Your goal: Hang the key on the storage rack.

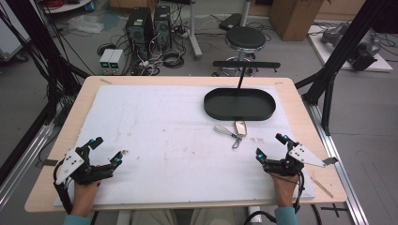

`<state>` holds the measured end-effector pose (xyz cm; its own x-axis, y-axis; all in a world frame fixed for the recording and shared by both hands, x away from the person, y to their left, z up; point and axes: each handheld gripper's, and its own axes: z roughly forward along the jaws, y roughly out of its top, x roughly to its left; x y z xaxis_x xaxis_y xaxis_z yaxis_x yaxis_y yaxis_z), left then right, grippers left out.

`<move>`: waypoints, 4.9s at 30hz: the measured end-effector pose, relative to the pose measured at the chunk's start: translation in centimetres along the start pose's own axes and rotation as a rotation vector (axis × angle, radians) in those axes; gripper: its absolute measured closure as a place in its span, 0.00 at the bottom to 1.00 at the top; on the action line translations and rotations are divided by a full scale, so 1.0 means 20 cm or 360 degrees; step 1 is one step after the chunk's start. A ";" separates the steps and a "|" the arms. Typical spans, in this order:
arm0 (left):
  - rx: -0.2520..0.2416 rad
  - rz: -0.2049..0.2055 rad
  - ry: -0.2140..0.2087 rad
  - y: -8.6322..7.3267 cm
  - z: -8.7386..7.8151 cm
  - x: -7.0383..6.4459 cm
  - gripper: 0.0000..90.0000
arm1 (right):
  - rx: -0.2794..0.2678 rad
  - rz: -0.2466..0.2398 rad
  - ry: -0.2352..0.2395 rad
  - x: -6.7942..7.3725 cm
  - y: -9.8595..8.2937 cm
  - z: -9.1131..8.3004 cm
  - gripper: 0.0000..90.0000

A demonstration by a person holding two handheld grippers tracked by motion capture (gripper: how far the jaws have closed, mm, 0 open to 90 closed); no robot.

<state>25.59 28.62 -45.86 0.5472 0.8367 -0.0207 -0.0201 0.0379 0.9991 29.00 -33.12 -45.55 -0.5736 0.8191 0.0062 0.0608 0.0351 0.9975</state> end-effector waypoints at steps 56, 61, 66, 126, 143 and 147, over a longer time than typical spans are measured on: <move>-0.0004 -0.0002 0.0000 0.00 0.00 0.00 0.09 | 0.0734 -0.0279 0.0490 0.01 0.51 0.55 0.01; -0.0004 -0.0004 0.0000 0.00 0.00 0.00 0.09 | 0.0881 -0.0330 0.0550 0.02 0.50 0.63 0.01; -0.0005 -0.0004 0.0001 0.00 0.00 0.00 0.09 | 0.1039 -0.0363 0.0599 0.03 0.48 0.70 0.05; -0.0005 -0.0013 0.0002 0.00 0.00 0.00 0.09 | 0.1861 -0.0583 0.0667 0.05 0.29 0.99 0.90; -0.0005 -0.0013 0.0003 0.00 0.00 0.00 0.09 | 0.1696 -0.0490 0.0682 0.04 0.35 0.96 0.92; -0.0005 -0.0012 0.0003 0.00 0.00 0.00 0.09 | 0.1547 -0.0407 0.0675 0.03 0.39 0.94 0.92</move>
<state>25.64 28.68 -45.85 0.5455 0.8376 -0.0286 -0.0182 0.0460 0.9988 44.56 -21.62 -39.02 -0.8848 0.4656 0.0162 0.4124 0.7665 0.4924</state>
